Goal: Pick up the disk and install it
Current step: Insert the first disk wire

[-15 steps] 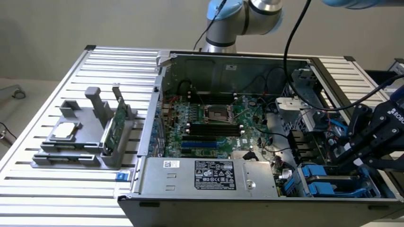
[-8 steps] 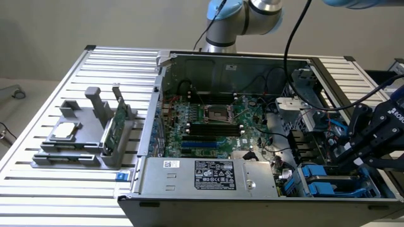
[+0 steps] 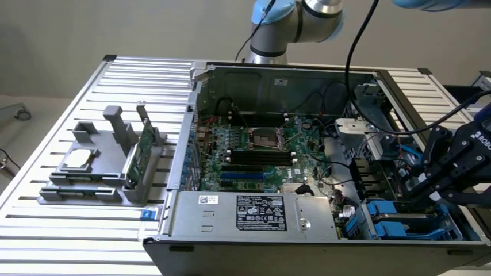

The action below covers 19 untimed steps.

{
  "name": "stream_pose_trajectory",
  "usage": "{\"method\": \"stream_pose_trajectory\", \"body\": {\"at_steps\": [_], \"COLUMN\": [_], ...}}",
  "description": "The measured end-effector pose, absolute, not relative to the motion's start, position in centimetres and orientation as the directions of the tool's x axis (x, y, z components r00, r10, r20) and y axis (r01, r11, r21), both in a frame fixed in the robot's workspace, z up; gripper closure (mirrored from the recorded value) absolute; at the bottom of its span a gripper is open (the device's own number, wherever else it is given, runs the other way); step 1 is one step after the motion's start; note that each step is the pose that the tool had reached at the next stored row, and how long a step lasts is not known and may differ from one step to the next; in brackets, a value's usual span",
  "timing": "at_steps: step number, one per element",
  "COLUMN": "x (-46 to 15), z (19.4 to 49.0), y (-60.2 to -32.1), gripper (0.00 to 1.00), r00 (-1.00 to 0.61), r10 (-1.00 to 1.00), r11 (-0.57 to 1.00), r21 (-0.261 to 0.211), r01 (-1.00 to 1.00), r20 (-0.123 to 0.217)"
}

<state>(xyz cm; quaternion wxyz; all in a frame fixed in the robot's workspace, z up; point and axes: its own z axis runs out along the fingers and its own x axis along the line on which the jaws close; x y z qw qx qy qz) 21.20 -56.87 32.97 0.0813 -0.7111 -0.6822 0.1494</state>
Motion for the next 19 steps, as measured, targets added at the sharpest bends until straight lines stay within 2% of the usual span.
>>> {"method": "stream_pose_trajectory", "body": {"at_steps": [19], "x": [21.47], "z": [32.69], "y": [-56.80], "gripper": [0.83], "r00": [0.025], "r10": [0.994], "r11": [-0.057], "r21": [-0.328], "r01": [0.943], "r20": [-0.102]}}
